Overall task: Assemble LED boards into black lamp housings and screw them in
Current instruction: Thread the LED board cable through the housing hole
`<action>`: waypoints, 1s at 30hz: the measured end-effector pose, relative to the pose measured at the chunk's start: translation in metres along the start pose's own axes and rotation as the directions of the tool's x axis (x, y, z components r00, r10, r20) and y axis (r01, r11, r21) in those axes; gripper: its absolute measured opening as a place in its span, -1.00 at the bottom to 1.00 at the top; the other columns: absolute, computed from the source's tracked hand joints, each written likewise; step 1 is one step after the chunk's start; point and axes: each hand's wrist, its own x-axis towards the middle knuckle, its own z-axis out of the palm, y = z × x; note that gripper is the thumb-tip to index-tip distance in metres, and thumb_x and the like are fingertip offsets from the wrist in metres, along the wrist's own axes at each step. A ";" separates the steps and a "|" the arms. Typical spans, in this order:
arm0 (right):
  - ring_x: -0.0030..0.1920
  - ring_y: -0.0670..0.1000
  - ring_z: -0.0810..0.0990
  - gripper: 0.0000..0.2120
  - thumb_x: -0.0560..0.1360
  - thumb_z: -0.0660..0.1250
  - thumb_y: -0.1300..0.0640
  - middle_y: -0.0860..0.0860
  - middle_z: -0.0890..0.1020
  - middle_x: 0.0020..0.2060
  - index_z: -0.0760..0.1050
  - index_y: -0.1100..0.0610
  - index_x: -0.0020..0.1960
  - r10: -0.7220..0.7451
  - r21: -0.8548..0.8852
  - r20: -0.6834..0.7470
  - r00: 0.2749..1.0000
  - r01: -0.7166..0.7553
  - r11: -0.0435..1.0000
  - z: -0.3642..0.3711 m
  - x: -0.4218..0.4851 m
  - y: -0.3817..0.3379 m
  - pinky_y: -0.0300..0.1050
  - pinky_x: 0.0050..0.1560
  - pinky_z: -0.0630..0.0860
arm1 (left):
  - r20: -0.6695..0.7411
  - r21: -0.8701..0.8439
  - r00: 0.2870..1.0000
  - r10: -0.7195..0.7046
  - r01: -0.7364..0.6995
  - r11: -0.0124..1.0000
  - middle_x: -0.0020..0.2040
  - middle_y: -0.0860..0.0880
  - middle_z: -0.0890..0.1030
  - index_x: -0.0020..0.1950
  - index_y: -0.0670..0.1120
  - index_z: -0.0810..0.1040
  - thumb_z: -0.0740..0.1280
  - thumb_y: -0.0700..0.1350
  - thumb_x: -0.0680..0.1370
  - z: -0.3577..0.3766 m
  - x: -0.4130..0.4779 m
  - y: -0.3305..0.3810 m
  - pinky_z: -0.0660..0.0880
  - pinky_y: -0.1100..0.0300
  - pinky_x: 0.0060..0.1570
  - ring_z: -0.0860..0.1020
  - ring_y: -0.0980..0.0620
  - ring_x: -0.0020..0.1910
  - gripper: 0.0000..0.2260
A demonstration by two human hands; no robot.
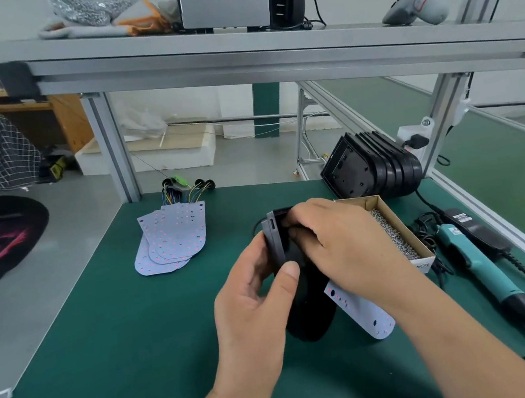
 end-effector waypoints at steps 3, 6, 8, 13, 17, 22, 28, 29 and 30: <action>-0.05 0.14 0.66 -0.88 0.62 0.38 0.13 -0.02 0.71 -0.05 0.60 0.11 0.14 0.051 0.049 -0.158 0.986 -0.043 0.998 0.005 -0.006 -0.003 0.11 -0.08 0.56 | 0.004 0.002 1.000 0.021 -0.021 1.000 0.23 0.11 0.73 0.34 0.10 0.64 0.45 -0.21 0.51 0.001 -0.001 0.003 0.53 0.34 0.24 0.65 0.11 0.29 -0.58; -0.12 0.13 0.68 -0.87 0.59 0.45 0.09 -0.02 0.73 -0.10 0.58 0.13 0.07 0.093 0.076 -0.243 0.966 -0.076 0.994 0.011 -0.006 -0.008 0.10 -0.14 0.56 | 0.004 -0.003 1.000 0.017 -0.017 1.000 0.23 0.12 0.73 0.33 0.11 0.64 0.48 -0.28 0.55 0.000 -0.001 0.002 0.52 0.36 0.23 0.66 0.11 0.29 -0.57; -0.20 0.17 0.64 -0.87 0.59 0.45 0.10 0.02 0.70 -0.16 0.58 0.16 0.01 0.062 0.035 -0.247 0.967 -0.055 0.998 0.014 -0.005 -0.007 0.12 -0.21 0.54 | 0.004 0.021 1.000 0.018 -0.018 1.000 0.22 0.12 0.73 0.32 0.13 0.64 0.46 -0.38 0.58 0.001 -0.002 0.001 0.52 0.39 0.21 0.66 0.12 0.28 -0.53; -0.20 0.18 0.61 -0.88 0.57 0.46 0.11 0.04 0.68 -0.19 0.62 0.16 -0.04 0.038 0.025 -0.219 0.975 -0.033 0.999 0.016 0.000 -0.004 0.13 -0.21 0.52 | 0.002 0.035 0.999 0.033 -0.033 0.999 0.19 0.10 0.75 0.33 0.09 0.65 0.47 -0.30 0.54 -0.001 -0.001 -0.001 0.56 0.40 0.13 0.69 0.13 0.21 -0.56; -0.07 0.11 0.64 -0.88 0.60 0.40 0.09 -0.05 0.66 -0.10 0.68 0.01 0.10 -0.022 0.010 -0.035 0.999 0.022 1.000 0.011 0.003 0.005 0.11 -0.10 0.55 | -0.003 0.016 1.000 -0.001 0.002 1.000 0.21 0.10 0.74 0.27 0.17 0.69 0.46 -0.19 0.50 -0.004 0.002 -0.003 0.55 0.28 0.27 0.67 0.10 0.27 -0.60; -0.21 0.20 0.61 -0.96 0.56 0.46 0.13 -0.02 0.69 -0.21 0.63 0.10 -0.03 -0.003 -0.067 -0.182 0.983 -0.009 0.998 0.012 0.000 0.008 0.08 -0.20 0.50 | 0.014 0.025 1.000 0.006 -0.007 1.000 0.23 0.13 0.73 0.27 0.33 0.67 0.45 -0.19 0.52 -0.002 0.003 -0.002 0.53 0.33 0.25 0.65 0.11 0.29 -0.54; -0.37 0.21 0.52 -0.78 0.50 0.53 0.11 0.02 0.61 -0.37 0.54 0.17 -0.19 -0.010 -0.149 -0.307 0.952 -0.038 0.988 0.016 0.000 0.001 -0.01 -0.31 0.38 | 0.024 0.026 1.000 0.017 -0.017 1.000 0.22 0.12 0.73 0.24 0.36 0.67 0.45 -0.20 0.52 -0.001 0.001 -0.001 0.54 0.32 0.23 0.66 0.11 0.28 -0.53; -0.37 0.22 0.51 -0.77 0.50 0.52 0.12 0.03 0.61 -0.38 0.53 0.18 -0.20 -0.006 -0.149 -0.297 0.955 -0.040 0.988 0.017 0.000 0.000 -0.01 -0.31 0.38 | 0.024 0.035 1.000 0.018 -0.019 0.999 0.21 0.13 0.74 0.25 0.35 0.67 0.45 -0.20 0.51 -0.001 0.001 -0.001 0.54 0.34 0.22 0.66 0.12 0.27 -0.52; -0.37 0.23 0.51 -0.77 0.50 0.52 0.13 0.03 0.60 -0.38 0.52 0.18 -0.21 -0.002 -0.138 -0.282 0.959 -0.039 0.990 0.017 0.001 -0.001 -0.01 -0.30 0.37 | 0.023 0.045 0.999 0.022 -0.023 0.999 0.21 0.13 0.74 0.25 0.34 0.67 0.45 -0.21 0.51 -0.002 0.001 -0.002 0.53 0.37 0.21 0.66 0.13 0.27 -0.52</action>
